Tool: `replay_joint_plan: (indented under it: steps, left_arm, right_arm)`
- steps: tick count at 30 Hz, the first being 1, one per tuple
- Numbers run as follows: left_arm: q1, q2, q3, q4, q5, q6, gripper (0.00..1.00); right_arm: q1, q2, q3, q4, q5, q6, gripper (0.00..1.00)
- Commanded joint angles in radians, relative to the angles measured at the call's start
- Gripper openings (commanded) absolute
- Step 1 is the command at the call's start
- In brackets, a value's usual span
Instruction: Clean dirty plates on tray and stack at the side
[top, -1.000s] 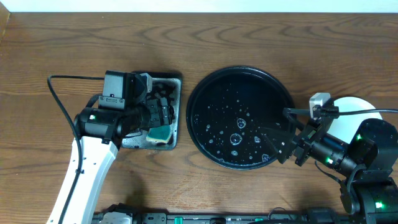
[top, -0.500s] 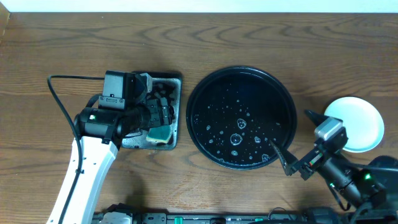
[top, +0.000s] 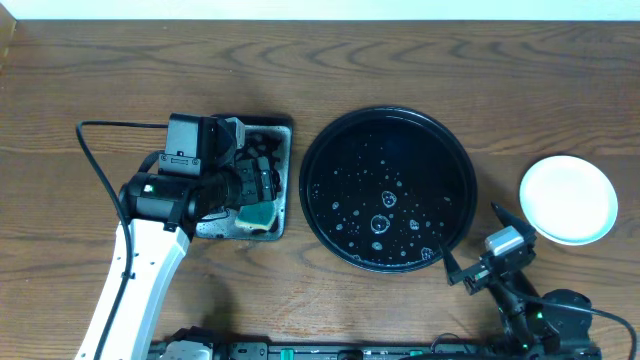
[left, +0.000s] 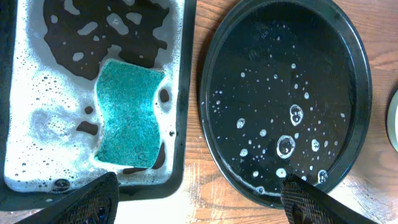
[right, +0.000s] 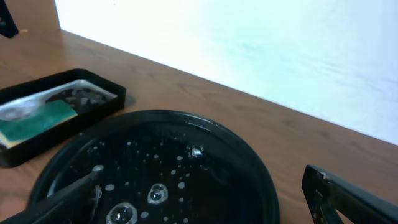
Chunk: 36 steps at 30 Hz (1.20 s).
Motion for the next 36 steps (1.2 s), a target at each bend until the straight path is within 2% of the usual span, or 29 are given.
replay_joint_plan:
  steps: [1,8,36]
  left_arm:
    - [0.002,0.0,0.018,-0.001,0.001,0.01,0.83]
    - [0.002,0.0,0.018,-0.001,0.001,0.01,0.84]
    - [0.002,0.0,0.018,-0.001,0.001,0.01,0.84]
  right_arm:
    - [0.01,-0.014,-0.066,0.048,0.013,-0.013,0.99]
    - [0.01,-0.015,-0.23,0.309,0.014,-0.013,0.99]
    - [0.01,-0.015,-0.225,0.3,0.017,-0.013,0.99]
